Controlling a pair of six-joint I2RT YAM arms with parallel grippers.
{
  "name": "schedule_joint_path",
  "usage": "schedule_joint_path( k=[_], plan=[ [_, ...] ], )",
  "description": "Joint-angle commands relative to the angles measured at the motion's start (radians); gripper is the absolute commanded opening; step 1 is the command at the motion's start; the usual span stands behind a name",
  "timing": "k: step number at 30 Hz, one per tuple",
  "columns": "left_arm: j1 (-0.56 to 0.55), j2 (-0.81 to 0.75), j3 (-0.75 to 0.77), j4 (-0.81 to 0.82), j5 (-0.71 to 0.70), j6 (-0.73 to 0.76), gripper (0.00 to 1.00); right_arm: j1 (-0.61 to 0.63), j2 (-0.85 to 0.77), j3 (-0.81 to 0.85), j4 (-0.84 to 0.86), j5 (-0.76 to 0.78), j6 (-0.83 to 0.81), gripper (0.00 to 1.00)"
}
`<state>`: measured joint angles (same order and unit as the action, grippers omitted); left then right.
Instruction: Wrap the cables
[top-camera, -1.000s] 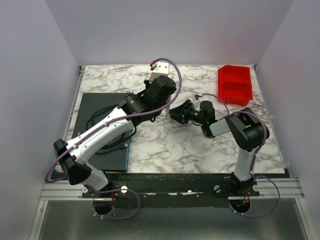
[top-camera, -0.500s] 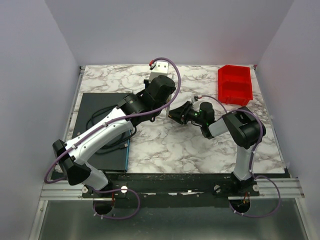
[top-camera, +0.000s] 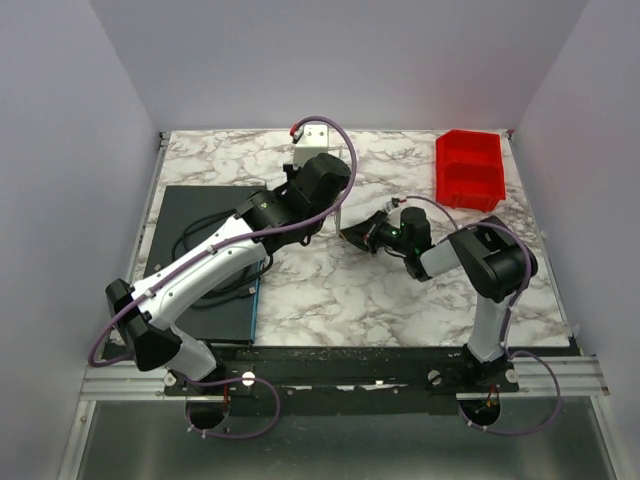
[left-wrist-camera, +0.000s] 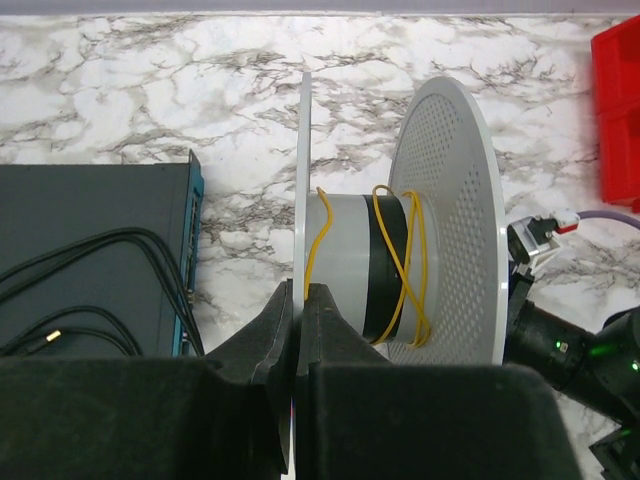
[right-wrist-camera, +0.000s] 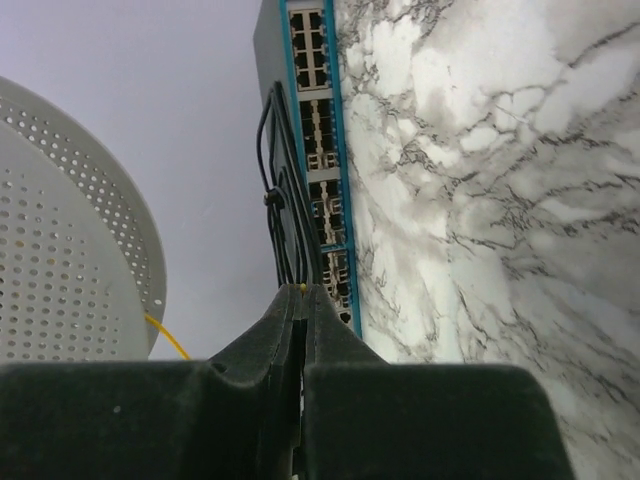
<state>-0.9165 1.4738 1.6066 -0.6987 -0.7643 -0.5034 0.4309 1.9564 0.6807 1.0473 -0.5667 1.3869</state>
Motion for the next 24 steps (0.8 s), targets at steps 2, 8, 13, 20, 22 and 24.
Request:
schedule_joint_path(
  k=[2, 8, 13, 20, 22, 24],
  plan=[
    [0.011, -0.033, -0.015, 0.009, -0.092, -0.222, 0.0, 0.012, -0.168, -0.009, -0.264, 0.15, -0.164, 0.01],
    [0.036, 0.03, 0.039, -0.042, -0.049, -0.416, 0.0, 0.111, -0.35, 0.1, -0.716, 0.493, -0.4, 0.01],
    [0.057, 0.13, 0.136, -0.103, -0.049, -0.477, 0.0, 0.148, -0.445, 0.121, -0.846, 0.69, -0.453, 0.01],
    [0.08, 0.236, 0.228, -0.157, -0.089, -0.469, 0.0, 0.162, -0.535, 0.091, -0.888, 0.763, -0.468, 0.01],
    [0.082, 0.258, 0.238, -0.147, -0.108, -0.423, 0.0, 0.163, -0.561, 0.084, -0.891, 0.769, -0.472, 0.01],
    [0.081, 0.28, 0.251, -0.13, -0.12, -0.354, 0.0, 0.163, -0.585, 0.086, -0.891, 0.765, -0.477, 0.01]
  ],
)
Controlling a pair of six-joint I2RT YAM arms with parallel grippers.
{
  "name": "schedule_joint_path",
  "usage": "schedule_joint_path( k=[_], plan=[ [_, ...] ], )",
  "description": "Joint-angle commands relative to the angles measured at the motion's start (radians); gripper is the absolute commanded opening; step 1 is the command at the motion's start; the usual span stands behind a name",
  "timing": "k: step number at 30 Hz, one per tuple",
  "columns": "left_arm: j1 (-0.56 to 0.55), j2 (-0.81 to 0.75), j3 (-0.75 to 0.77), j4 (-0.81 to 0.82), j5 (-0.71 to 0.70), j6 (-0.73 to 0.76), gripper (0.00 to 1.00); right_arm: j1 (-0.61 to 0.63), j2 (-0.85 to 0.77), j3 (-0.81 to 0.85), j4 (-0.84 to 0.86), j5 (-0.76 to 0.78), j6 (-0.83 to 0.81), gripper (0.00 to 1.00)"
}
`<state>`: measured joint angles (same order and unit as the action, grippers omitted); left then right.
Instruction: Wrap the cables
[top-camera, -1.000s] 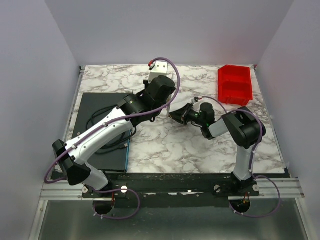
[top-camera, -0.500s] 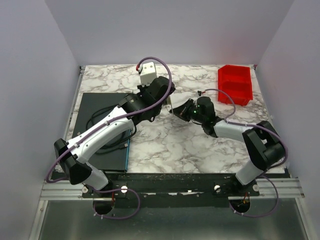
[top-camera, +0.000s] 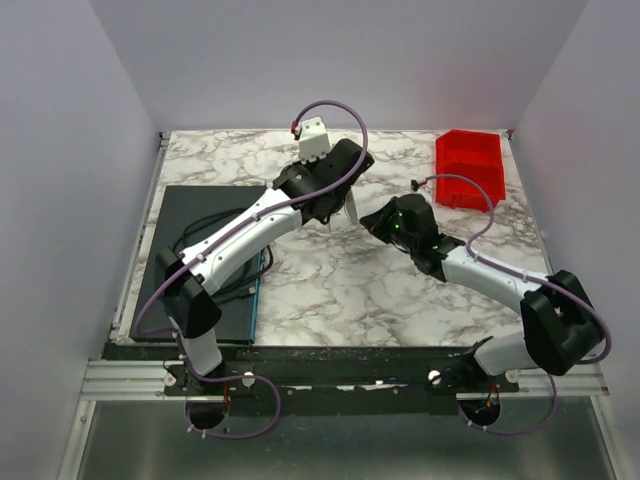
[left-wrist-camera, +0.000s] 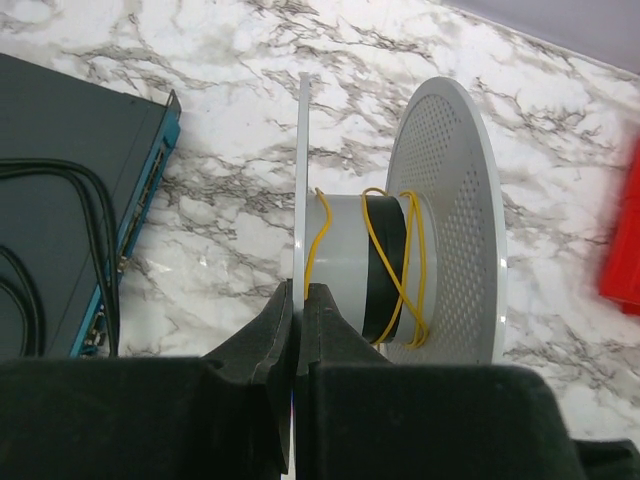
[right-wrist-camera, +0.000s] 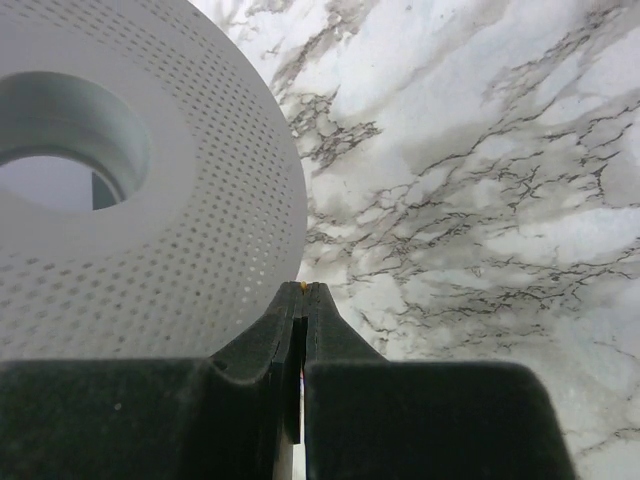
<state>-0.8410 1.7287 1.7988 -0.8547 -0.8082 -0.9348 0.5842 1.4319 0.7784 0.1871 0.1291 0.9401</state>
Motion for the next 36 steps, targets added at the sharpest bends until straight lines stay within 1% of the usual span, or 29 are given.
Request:
schedule_joint_path(
  k=[1, 3, 7, 11, 16, 17, 21, 23, 29, 33, 36],
  plan=[
    [0.006, 0.039, 0.076, 0.026, -0.073, 0.12, 0.0, 0.009, -0.068, -0.005, -0.034, 0.066, -0.034, 0.01],
    [0.001, 0.072, 0.107, 0.006, -0.081, 0.177, 0.0, 0.009, -0.076, 0.022, -0.049, 0.058, -0.041, 0.01],
    [-0.03, 0.103, 0.094, 0.072, -0.104, 0.36, 0.0, 0.009, -0.072, 0.089, -0.076, 0.034, -0.056, 0.01],
    [-0.069, 0.137, 0.08, 0.11, -0.145, 0.527, 0.0, 0.009, -0.054, 0.155, -0.118, 0.044, -0.073, 0.01],
    [-0.091, 0.147, 0.04, 0.154, -0.162, 0.639, 0.0, 0.009, -0.047, 0.18, -0.123, 0.023, -0.059, 0.01],
    [-0.093, 0.15, 0.035, 0.156, -0.161, 0.647, 0.0, 0.009, -0.047, 0.182, -0.122, 0.013, -0.054, 0.01],
    [-0.076, 0.162, 0.05, 0.102, -0.13, 0.601, 0.0, 0.009, -0.062, 0.174, -0.115, -0.024, -0.024, 0.01],
    [-0.064, 0.171, 0.072, 0.07, -0.121, 0.573, 0.0, 0.009, -0.077, 0.16, -0.107, -0.042, -0.015, 0.01],
    [-0.037, 0.205, 0.147, 0.023, -0.097, 0.566, 0.0, 0.009, -0.12, 0.109, -0.091, -0.103, 0.032, 0.01],
    [-0.035, 0.216, 0.156, 0.036, -0.086, 0.602, 0.0, 0.009, -0.132, 0.091, -0.077, -0.116, 0.051, 0.01],
    [-0.041, 0.195, 0.092, 0.102, -0.061, 0.66, 0.0, 0.009, -0.123, 0.124, -0.097, -0.089, 0.042, 0.01]
  ],
)
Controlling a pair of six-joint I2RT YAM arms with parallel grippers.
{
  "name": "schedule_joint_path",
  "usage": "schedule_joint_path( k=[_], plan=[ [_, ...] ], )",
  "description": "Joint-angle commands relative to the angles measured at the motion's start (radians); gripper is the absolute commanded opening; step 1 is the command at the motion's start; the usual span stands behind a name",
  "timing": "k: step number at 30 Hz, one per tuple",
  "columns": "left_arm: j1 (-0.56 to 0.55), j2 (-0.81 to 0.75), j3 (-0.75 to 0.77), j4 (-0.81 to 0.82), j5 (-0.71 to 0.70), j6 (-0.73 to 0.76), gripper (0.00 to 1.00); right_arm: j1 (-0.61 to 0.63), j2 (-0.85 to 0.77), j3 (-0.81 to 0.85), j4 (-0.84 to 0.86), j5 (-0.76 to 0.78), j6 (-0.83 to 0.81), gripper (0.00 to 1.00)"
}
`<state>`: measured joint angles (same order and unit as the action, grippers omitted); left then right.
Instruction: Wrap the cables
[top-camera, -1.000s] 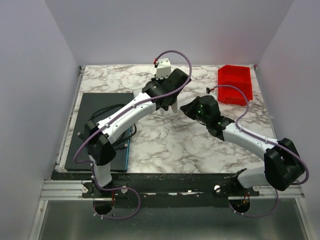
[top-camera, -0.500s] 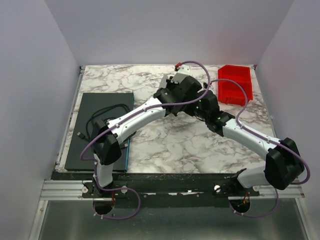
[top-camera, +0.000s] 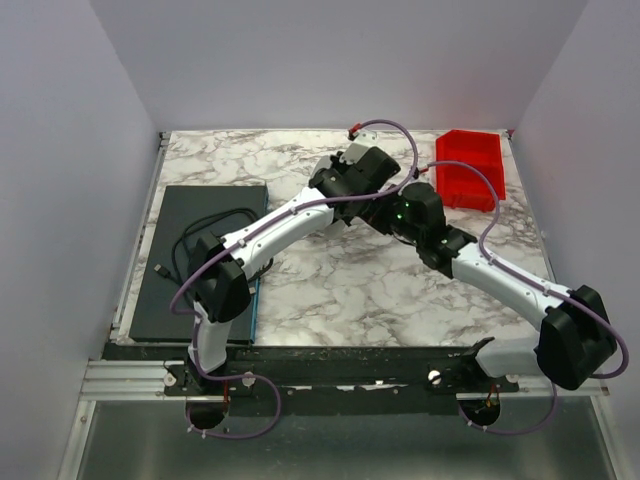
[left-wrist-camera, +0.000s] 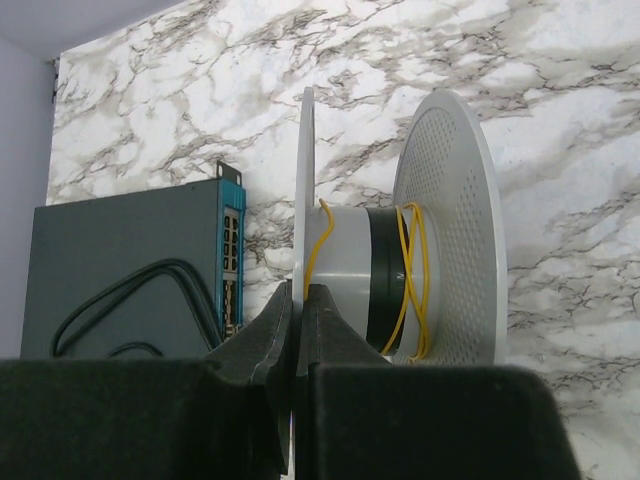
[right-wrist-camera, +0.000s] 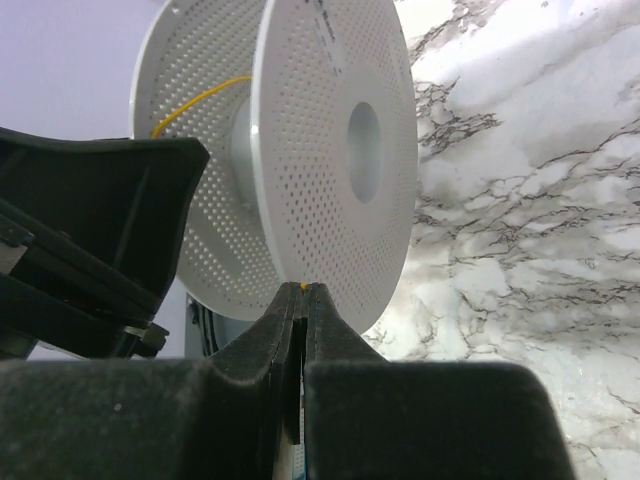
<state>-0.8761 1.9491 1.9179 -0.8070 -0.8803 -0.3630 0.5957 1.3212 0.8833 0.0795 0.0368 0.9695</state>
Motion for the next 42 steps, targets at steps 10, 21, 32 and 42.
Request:
schedule_joint_path(
  k=[10, 21, 32, 42],
  plan=[
    [-0.016, -0.152, -0.316, 0.322, 0.119, 0.299, 0.0, -0.031, 0.061, 0.132, -0.056, 0.016, -0.021, 0.01],
    [-0.018, -0.281, -0.578, 0.637, 0.255, 0.5, 0.0, -0.145, 0.137, 0.191, -0.115, -0.124, -0.054, 0.01],
    [-0.053, -0.301, -0.716, 0.944, 0.241, 0.847, 0.0, -0.172, 0.183, 0.138, -0.147, -0.227, -0.071, 0.01],
    [-0.162, -0.25, -0.762, 0.957, 0.223, 0.816, 0.19, -0.177, 0.248, 0.021, -0.02, -0.279, -0.041, 0.01]
  ],
)
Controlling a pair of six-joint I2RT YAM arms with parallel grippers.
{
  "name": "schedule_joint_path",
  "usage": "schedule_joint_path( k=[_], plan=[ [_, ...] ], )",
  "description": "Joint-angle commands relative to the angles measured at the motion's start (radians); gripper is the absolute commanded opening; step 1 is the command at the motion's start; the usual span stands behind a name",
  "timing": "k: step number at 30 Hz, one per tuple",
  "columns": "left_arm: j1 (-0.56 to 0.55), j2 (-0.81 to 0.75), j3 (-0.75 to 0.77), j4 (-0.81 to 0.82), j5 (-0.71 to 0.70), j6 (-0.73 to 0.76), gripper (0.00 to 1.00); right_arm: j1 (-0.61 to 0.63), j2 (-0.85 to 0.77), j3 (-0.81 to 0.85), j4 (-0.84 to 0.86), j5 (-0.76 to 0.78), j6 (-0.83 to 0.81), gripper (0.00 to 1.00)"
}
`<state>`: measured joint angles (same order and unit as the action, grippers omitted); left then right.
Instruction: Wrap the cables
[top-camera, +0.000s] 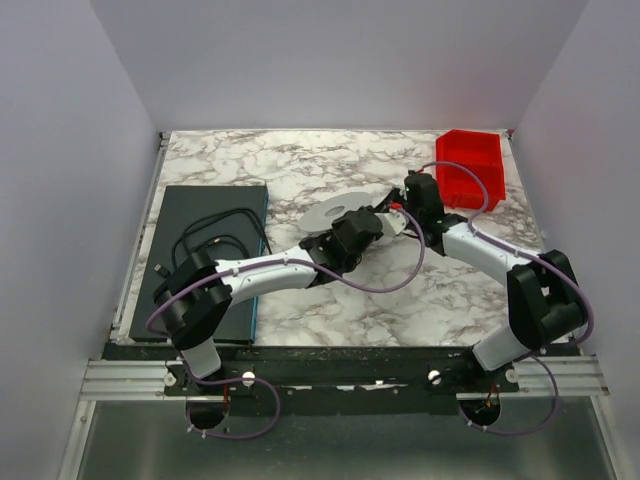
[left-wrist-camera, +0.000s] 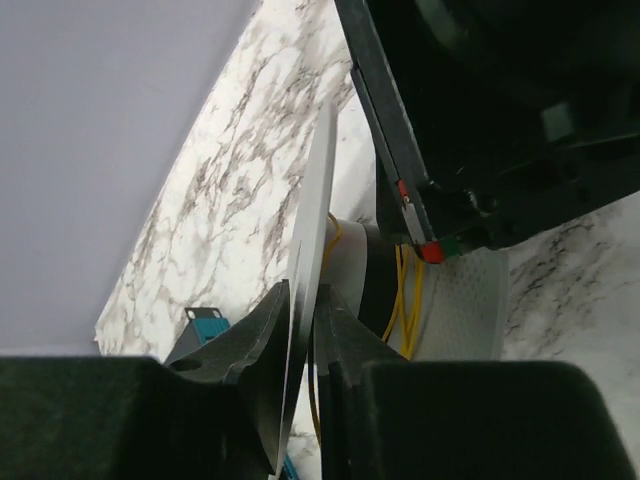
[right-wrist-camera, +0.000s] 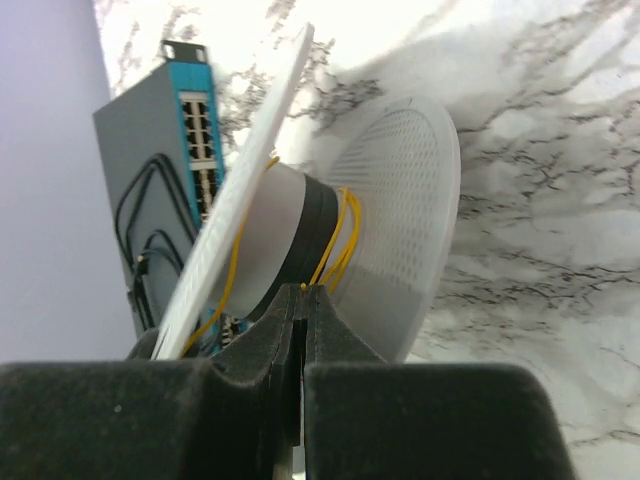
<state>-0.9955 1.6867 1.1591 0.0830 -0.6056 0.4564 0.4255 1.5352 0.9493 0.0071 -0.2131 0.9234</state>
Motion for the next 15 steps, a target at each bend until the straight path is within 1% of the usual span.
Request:
schedule_joint_path(
  k=[1, 6, 8, 10, 15],
  plan=[
    [-0.051, 0.019, -0.007, 0.065, -0.057, -0.01, 0.25, -0.006, 0.039, -0.057, 0.072, -0.031, 0.006, 0.01],
    [-0.08, 0.044, -0.013, 0.034, -0.087, -0.085, 0.26, -0.008, 0.062, -0.152, 0.2, -0.049, 0.035, 0.01],
    [-0.092, 0.049, -0.022, 0.019, -0.095, -0.12, 0.32, -0.012, 0.08, -0.188, 0.26, -0.062, 0.049, 0.01],
    [-0.108, 0.058, -0.023, -0.016, -0.104, -0.17, 0.32, -0.014, 0.103, -0.22, 0.323, -0.083, 0.071, 0.01],
    [-0.138, 0.088, -0.008, -0.117, -0.12, -0.286, 0.41, -0.014, 0.165, -0.258, 0.434, -0.114, 0.107, 0.01]
  ],
)
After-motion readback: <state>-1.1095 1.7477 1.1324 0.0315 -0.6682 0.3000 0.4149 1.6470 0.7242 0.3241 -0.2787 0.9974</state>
